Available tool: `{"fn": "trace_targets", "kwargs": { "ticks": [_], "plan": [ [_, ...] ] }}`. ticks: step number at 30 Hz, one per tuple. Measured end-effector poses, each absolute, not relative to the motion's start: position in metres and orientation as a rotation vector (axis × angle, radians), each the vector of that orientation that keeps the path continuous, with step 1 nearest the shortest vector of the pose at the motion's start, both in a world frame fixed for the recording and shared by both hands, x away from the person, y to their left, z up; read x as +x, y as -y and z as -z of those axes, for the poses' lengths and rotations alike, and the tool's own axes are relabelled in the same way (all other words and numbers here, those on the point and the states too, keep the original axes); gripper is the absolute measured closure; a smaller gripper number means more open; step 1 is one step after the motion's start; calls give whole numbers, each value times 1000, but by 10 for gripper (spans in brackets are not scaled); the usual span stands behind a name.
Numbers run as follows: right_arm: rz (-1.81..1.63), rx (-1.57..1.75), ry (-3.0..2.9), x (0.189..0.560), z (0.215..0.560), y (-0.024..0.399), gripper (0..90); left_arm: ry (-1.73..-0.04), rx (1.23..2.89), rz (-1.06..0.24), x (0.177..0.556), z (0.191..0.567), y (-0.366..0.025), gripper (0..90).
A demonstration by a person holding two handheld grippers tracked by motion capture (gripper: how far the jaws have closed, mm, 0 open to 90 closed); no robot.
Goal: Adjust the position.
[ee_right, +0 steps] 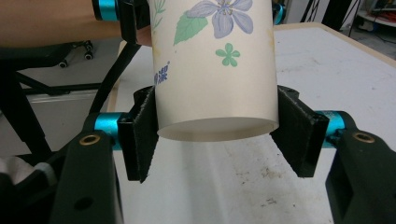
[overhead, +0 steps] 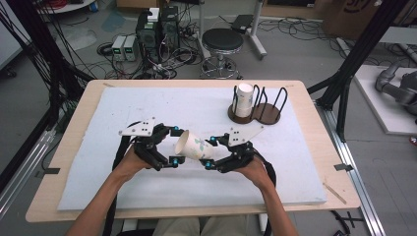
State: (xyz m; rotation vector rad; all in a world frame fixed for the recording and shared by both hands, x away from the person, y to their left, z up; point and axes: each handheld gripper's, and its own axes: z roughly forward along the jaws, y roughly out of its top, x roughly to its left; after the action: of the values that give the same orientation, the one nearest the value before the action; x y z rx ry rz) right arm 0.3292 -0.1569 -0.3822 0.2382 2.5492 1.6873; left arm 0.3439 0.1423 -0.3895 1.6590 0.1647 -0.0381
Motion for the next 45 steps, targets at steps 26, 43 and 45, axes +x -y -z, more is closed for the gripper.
{"fn": "trace_targets", "kwargs": {
  "ticks": [26,43,45],
  "plan": [
    [-1678,206,-2570,329,384,152,371,-104,1689,65,346,385,-120,163],
    [-1679,177,-2566,327,383,152,373,-87,1708,75,345,385,-122,282],
    [-1680,176,-2568,327,383,153,374,-87,1710,72,344,385,-122,285]
  ]
}}
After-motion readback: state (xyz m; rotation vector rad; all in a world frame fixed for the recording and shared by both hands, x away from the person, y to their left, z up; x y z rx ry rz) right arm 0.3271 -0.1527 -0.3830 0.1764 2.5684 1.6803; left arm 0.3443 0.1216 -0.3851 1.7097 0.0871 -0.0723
